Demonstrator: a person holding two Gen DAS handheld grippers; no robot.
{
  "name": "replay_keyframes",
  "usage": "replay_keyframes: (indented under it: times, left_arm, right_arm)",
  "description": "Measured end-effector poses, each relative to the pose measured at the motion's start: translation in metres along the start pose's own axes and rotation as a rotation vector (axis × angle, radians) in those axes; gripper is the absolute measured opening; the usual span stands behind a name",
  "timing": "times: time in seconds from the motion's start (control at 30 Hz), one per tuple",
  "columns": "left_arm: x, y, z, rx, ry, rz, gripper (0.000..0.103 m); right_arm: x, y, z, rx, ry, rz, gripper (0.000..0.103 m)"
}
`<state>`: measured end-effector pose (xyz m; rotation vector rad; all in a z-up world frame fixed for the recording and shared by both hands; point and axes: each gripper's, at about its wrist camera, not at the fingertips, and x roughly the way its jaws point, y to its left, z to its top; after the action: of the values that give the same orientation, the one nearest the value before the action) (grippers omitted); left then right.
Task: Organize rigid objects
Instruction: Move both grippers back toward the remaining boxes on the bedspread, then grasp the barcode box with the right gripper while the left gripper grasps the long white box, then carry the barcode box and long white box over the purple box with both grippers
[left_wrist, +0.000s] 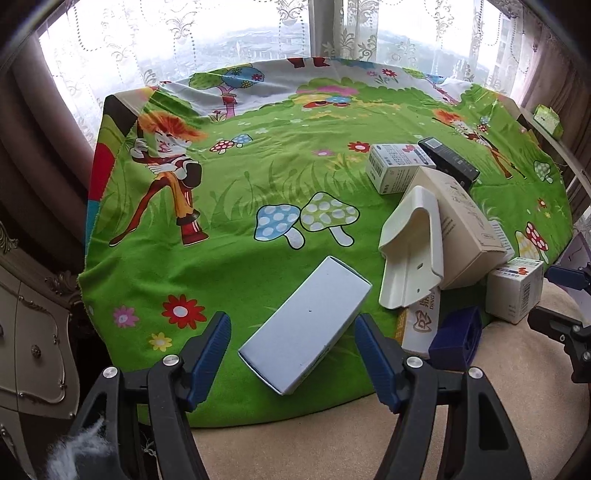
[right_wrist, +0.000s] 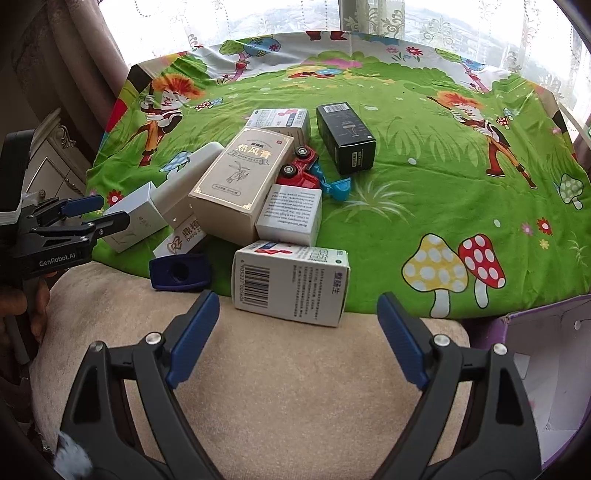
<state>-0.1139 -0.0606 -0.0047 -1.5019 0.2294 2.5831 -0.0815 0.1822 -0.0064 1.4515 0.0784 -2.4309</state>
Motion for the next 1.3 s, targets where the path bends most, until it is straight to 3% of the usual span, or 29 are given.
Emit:
replay_keyframes:
  times: [0.27, 0.4, 0.5, 0.73, 1.1, 1.3]
  left_arm:
    - [0.014, -0.003, -0.001, 0.033, 0.038, -0.013, 0.069]
    - [0.013, -0.006, -0.003, 0.047, 0.030, -0.015, 0.057]
    - [0.009, -0.008, -0.005, 0.056, 0.028, -0.022, 0.051]
    - [-0.003, 0.000, -0.015, -0.016, 0.014, -0.050, 0.037]
    - [-0.051, 0.003, -0.037, -0.152, -0.105, -0.096, 0.037]
    - [-0.078, -0.016, -0.049, -0.180, -0.188, -0.195, 0.037]
  right_arm:
    - [0.018, 0.009, 0.012, -0.009, 0.033, -0.022, 0.090]
    - [0.024, 0.010, 0.013, -0.007, 0.053, -0.040, 0.089]
    - [0.025, 0.008, 0.012, -0.004, 0.056, -0.035, 0.075]
    - [0.017, 0.010, 0.006, -0.017, 0.032, -0.034, 0.075]
    - [-0.017, 0.013, -0.009, -0.048, -0.091, -0.076, 0.075]
    - [-0.037, 0.007, -0.023, -0.033, -0.137, -0.078, 0.075]
